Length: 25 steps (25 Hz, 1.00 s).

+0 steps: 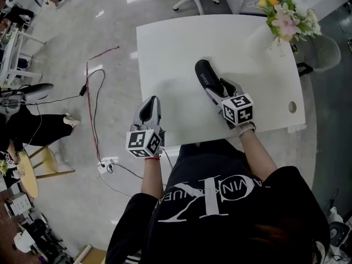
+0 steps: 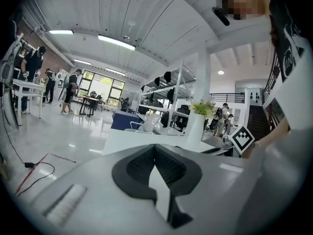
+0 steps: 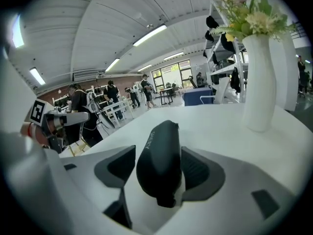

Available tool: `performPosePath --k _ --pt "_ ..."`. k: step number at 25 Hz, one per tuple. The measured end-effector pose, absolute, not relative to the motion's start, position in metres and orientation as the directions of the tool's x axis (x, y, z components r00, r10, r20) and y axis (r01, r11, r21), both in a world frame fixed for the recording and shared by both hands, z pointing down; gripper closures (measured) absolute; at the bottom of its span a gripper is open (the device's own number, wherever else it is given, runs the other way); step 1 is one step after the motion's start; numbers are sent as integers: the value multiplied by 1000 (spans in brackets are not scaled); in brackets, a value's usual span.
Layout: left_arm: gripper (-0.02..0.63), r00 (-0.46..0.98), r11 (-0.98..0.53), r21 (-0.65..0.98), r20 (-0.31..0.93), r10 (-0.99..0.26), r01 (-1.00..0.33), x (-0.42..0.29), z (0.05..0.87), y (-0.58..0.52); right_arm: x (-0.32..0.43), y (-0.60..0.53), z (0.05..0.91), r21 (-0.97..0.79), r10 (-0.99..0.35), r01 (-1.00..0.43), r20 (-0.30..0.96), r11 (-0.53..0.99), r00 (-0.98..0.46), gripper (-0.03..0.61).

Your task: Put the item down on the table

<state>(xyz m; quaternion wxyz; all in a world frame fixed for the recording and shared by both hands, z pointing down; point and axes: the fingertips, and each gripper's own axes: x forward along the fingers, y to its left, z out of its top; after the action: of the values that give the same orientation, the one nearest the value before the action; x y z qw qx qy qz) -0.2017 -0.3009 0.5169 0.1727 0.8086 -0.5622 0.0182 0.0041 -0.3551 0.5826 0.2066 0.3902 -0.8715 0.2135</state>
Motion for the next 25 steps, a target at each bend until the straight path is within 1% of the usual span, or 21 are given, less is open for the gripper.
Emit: performPosePath --k 6,8,9,10,14,17,25 --pt "603 367 -313 247 212 -906 -917 -198 511 -303 19 -362 559 -226 -640 -777 457 587 -617 315" --pt "603 366 -314 245 207 -907 -917 -198 508 -304 22 -363 548 -221 -654 -773 428 594 -624 336" --pt "603 365 -314 244 204 -908 -918 -199 506 -305 23 -363 543 -214 -659 -772 416 599 -627 353" --pt "603 365 -314 243 201 -909 -918 -199 504 -306 23 -363 539 -206 -665 -771 405 603 -628 391" --pt "603 367 -323 231 188 -911 -918 -199 498 -309 28 -364 522 -173 -693 -775 362 608 -624 509" --pt "603 362 -321 219 180 -915 -921 -200 493 -309 30 -365 510 -152 -708 -776 331 612 -624 531" --pt "603 342 -316 190 122 -932 -929 -208 468 -320 35 -375 469 -70 -740 -772 243 632 -627 545"
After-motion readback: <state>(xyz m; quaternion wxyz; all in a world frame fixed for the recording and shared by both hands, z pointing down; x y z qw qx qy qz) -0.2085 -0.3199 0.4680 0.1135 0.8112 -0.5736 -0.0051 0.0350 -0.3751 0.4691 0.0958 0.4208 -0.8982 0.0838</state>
